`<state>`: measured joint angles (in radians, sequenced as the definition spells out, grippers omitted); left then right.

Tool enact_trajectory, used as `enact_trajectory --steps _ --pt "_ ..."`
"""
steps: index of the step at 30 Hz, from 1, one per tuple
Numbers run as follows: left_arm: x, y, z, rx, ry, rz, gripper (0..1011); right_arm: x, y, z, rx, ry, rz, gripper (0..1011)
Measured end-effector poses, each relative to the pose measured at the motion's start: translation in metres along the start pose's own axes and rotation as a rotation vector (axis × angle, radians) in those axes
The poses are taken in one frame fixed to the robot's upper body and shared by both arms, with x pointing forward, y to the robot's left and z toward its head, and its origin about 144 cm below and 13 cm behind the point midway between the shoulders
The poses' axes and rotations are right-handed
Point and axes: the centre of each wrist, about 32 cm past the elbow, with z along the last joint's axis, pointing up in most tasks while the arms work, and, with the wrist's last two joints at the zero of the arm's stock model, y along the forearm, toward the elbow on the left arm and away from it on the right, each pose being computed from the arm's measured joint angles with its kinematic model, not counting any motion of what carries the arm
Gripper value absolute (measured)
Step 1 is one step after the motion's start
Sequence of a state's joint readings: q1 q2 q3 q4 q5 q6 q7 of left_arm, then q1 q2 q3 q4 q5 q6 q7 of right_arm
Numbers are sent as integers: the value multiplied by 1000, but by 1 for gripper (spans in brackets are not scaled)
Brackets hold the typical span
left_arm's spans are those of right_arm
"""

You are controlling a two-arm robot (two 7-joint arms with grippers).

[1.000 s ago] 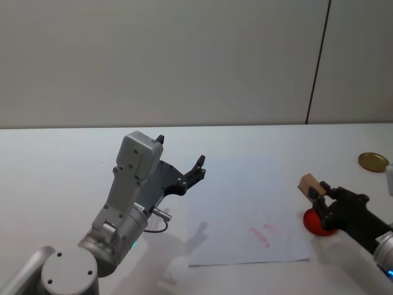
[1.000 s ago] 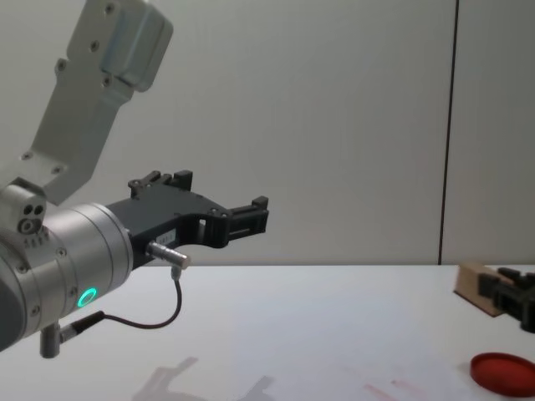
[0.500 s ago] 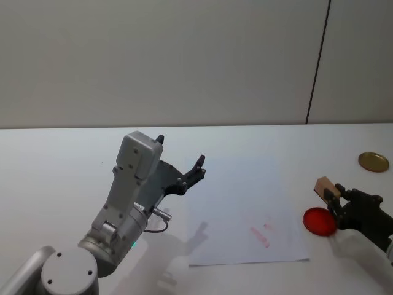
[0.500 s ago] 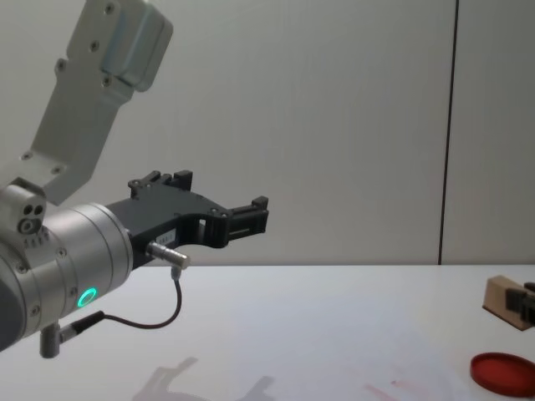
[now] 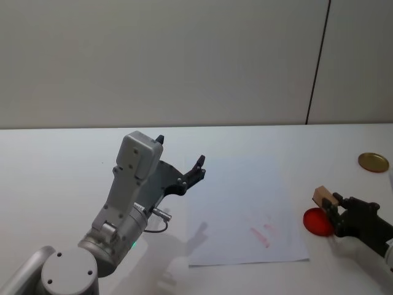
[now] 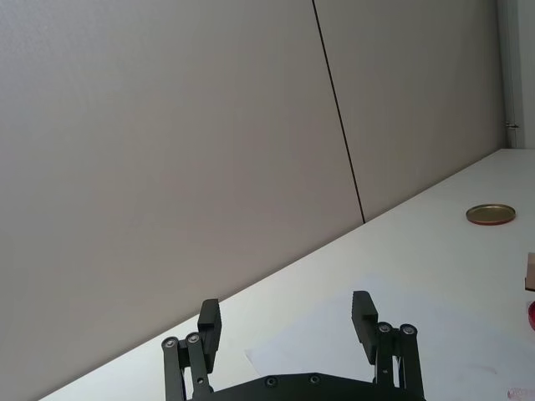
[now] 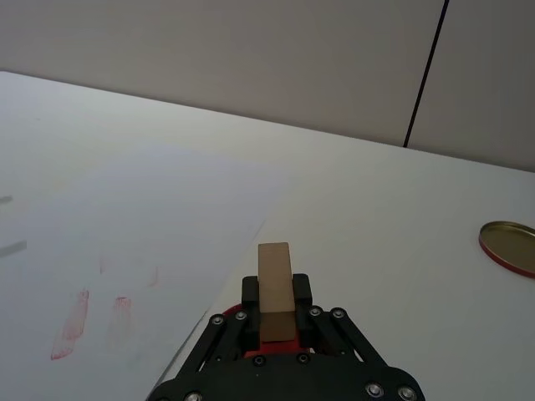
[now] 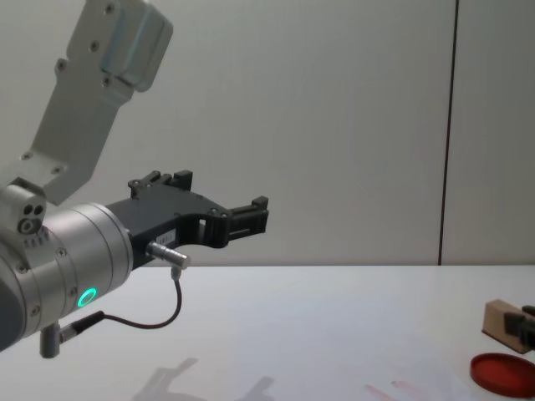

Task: Use the one hand to pick up the stamp and affix it onto the A4 paper.

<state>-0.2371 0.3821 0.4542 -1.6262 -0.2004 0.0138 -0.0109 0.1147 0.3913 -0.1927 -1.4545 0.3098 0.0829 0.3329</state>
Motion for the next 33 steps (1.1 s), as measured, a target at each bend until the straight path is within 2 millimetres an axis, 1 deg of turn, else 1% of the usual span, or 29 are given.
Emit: enact_trajectory --steps 10,12,17,18,19,20,22,23,25,26,27,28,29,31,32,33 --pt "0 0 0 0 0 0 993 2 1 -2 -29 6 2 217" --pt "0 0 0 0 0 0 993 3 1 -2 -33 7 1 235" --pt "0 0 0 0 0 0 993 5 2 -3 -44 12 0 392" --pt "0 0 0 0 0 0 993 5 2 -3 -46 13 0 449" --pt "0 0 0 0 0 0 993 5 2 -3 -47 14 0 449" --pt "0 0 0 0 0 0 993 5 2 -3 -48 14 0 498" --pt "0 0 0 0 0 0 993 5 2 -3 -49 16 0 538" --pt "0 0 0 0 0 0 993 5 2 -3 -50 17 0 595" --pt "0 0 0 0 0 0 993 5 2 -3 -50 18 0 652" --pt "0 0 0 0 0 0 993 5 2 -3 -50 19 0 702" --pt "0 0 0 0 0 0 993 5 2 -3 -49 20 0 709" --pt "0 0 0 0 0 0 993 5 2 -3 -49 20 0 738" --pt "0 0 0 0 0 0 993 5 2 -2 -47 20 0 791" --pt "0 0 0 0 0 0 993 5 2 -1 -42 19 0 831" --pt "0 0 0 0 0 0 993 5 2 0 -36 18 -1 883" --pt "0 0 0 0 0 0 993 5 2 1 -32 17 -2 893"
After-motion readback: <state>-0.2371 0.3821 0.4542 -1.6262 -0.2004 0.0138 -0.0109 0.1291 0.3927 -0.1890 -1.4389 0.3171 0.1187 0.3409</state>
